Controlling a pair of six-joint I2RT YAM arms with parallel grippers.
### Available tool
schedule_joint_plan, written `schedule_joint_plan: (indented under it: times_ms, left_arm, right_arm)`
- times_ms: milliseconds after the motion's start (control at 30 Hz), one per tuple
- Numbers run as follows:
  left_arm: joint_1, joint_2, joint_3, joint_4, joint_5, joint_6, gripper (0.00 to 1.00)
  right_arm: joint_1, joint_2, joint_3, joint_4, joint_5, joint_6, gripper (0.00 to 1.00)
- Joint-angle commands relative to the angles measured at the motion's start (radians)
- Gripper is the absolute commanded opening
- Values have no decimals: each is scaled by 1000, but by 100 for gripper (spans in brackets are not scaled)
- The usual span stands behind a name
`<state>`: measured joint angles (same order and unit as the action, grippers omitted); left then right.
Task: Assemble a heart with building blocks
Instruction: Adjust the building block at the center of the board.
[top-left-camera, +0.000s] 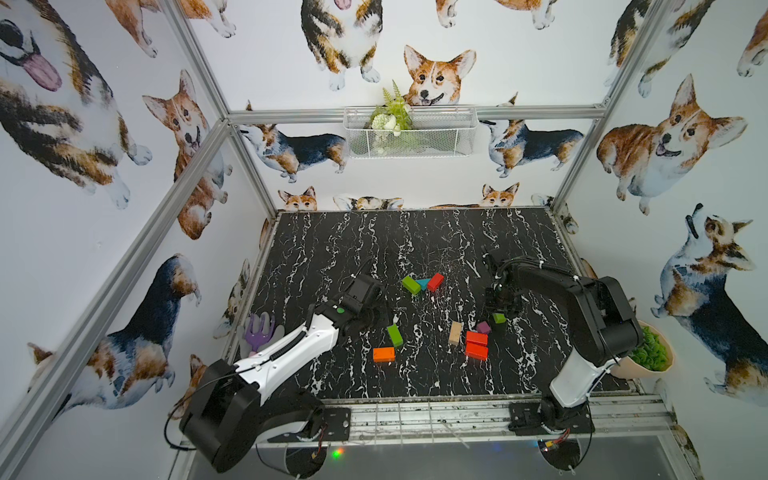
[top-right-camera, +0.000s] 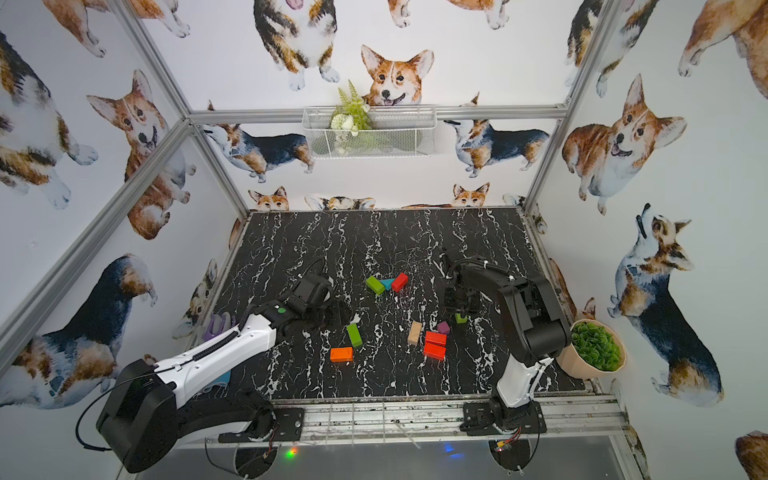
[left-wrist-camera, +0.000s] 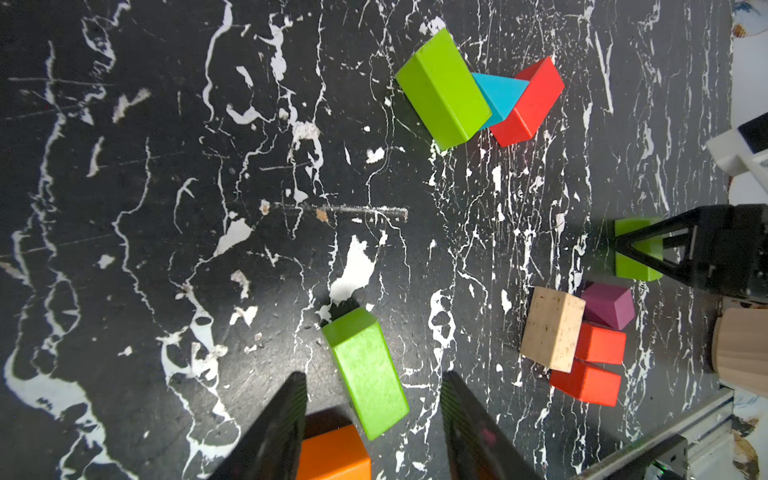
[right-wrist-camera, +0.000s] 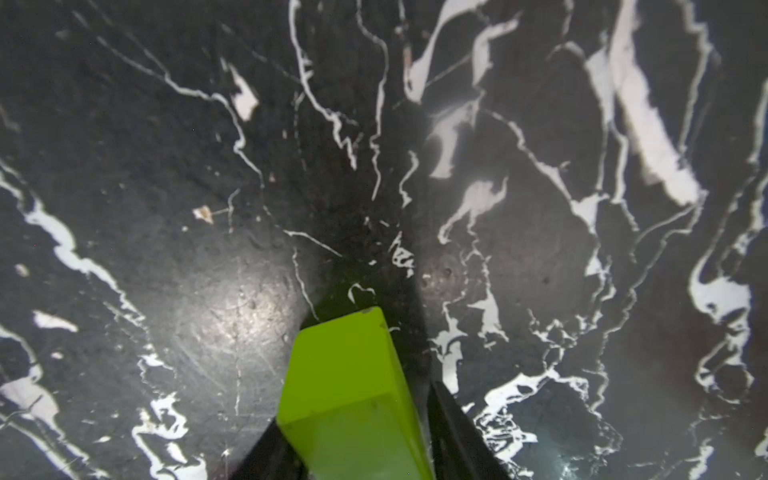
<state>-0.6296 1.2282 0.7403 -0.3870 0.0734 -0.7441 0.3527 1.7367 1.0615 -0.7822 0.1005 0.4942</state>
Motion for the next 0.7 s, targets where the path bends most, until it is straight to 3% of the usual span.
schedule_joint_plan:
  times_ms: [0, 267, 467, 667]
  left_arm:
    - [1, 1, 12, 5, 6, -3, 55]
    - [1, -13, -14, 14, 4, -13, 56]
    - [1, -13, 2, 0, -7, -8, 56]
    - [1, -11, 0, 0, -11, -4, 57]
  right_arm:
    - [6, -12, 15, -3, -32, 4, 35]
    - [105, -23, 77, -43, 35, -11, 16]
    - [169, 9, 99, 4, 6, -28, 13]
    - [236, 54, 112, 5, 22, -51, 19]
